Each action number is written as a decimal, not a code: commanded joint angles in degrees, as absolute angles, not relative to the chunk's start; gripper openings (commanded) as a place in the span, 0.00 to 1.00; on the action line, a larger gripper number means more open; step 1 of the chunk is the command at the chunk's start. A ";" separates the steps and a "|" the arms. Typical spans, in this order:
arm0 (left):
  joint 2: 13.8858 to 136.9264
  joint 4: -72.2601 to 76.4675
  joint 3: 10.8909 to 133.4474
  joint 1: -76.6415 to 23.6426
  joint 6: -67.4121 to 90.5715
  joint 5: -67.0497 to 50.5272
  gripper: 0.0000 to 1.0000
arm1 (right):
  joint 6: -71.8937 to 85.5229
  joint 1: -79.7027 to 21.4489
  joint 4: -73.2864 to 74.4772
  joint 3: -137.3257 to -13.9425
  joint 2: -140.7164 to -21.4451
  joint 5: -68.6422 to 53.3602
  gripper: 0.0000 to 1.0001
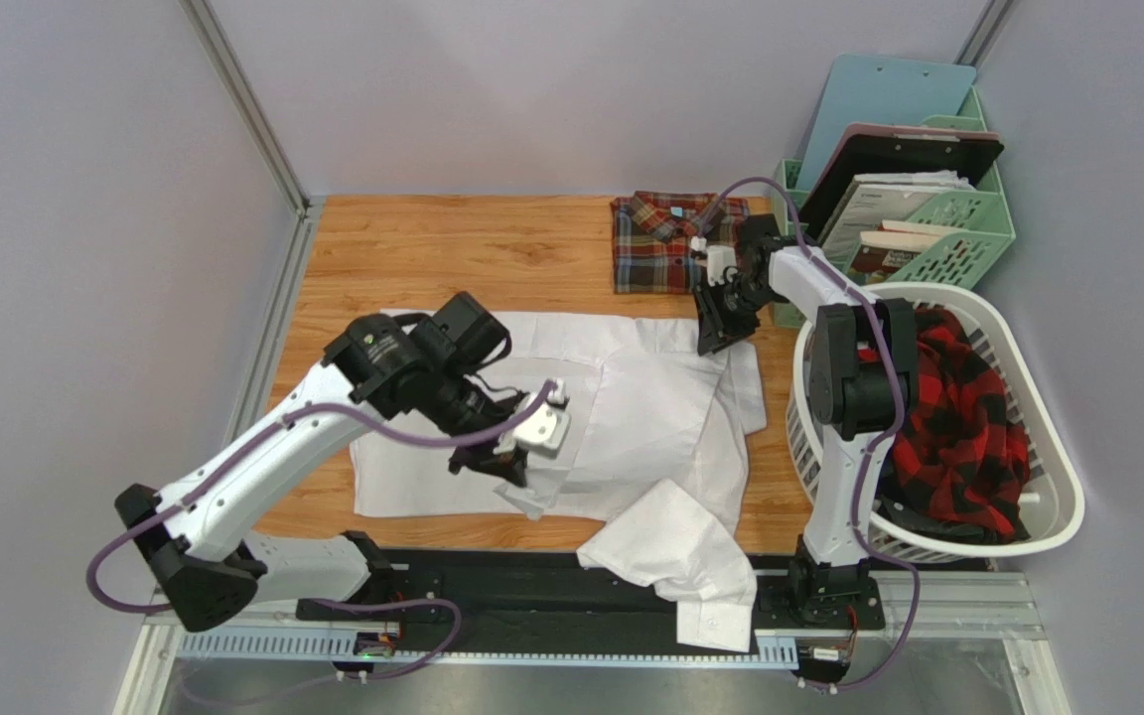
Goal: Fold and stack the long sleeve shirts
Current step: Fold the shirt
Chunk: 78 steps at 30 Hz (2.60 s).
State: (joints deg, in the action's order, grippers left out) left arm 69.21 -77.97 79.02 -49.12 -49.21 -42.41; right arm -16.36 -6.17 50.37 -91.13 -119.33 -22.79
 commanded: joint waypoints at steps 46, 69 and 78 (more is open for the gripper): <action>117.51 -62.23 90.53 13.71 -23.38 -41.58 0.00 | -20.65 -6.59 58.44 -98.96 -113.82 -23.47 0.31; 110.74 -53.26 82.97 15.38 -21.09 -36.65 0.55 | -21.01 -16.26 52.12 -89.30 -110.30 -24.97 0.42; 114.69 -55.99 83.66 13.27 -22.24 -28.83 0.43 | -19.69 -16.44 51.06 -89.99 -118.29 -16.36 0.38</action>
State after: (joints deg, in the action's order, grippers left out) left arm 112.12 -54.50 82.17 13.82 -22.26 -32.47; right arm -20.38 -16.67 53.10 -89.23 -114.74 -21.98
